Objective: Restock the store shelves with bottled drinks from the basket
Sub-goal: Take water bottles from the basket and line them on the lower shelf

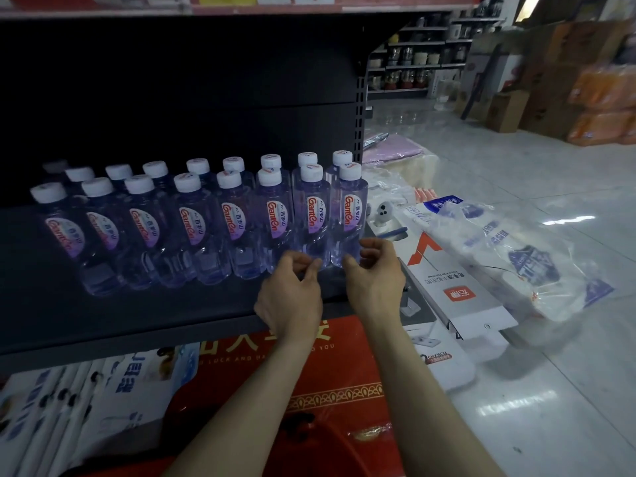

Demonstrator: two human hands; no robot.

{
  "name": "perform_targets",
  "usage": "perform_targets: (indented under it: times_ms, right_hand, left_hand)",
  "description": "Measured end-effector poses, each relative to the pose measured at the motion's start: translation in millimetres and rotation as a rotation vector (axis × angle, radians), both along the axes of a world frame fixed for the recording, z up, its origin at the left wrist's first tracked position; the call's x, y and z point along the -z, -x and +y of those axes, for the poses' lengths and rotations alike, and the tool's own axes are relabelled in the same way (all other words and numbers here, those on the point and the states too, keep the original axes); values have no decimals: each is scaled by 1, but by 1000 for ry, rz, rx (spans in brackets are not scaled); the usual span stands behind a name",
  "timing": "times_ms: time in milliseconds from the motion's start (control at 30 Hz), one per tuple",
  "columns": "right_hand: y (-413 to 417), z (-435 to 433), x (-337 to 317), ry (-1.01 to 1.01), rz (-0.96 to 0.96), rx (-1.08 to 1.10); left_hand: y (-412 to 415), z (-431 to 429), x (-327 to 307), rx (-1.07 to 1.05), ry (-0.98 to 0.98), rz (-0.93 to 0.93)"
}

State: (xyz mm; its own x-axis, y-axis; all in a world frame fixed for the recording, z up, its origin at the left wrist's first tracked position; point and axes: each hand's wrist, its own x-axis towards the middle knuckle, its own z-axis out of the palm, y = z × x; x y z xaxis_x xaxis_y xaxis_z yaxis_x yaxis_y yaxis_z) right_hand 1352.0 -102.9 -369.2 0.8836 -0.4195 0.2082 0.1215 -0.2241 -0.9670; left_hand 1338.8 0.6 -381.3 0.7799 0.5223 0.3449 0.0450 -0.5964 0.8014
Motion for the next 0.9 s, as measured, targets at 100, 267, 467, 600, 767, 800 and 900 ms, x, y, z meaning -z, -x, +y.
perform_targets:
  times_ms: [100, 267, 467, 600, 767, 800, 900]
  right_hand:
    - [13, 2, -6, 27, -2, -12]
    - [45, 17, -5, 187, -12, -138]
    - [100, 39, 12, 417, 39, -395]
    - [136, 51, 28, 632, 155, -648]
    - [174, 76, 62, 752, 373, -881]
    - [180, 79, 75, 748, 402, -906]
    - [202, 84, 119, 846, 463, -963]
  left_hand:
    - [11, 9, -3, 172, 116, -17]
    - [56, 49, -17, 393, 508, -34]
    - [132, 122, 8, 362, 425, 147]
    - [182, 160, 39, 330, 362, 293]
    - [223, 181, 87, 313, 347, 428]
    - [227, 184, 98, 326, 255, 460]
    - [234, 183, 121, 480, 5, 601]
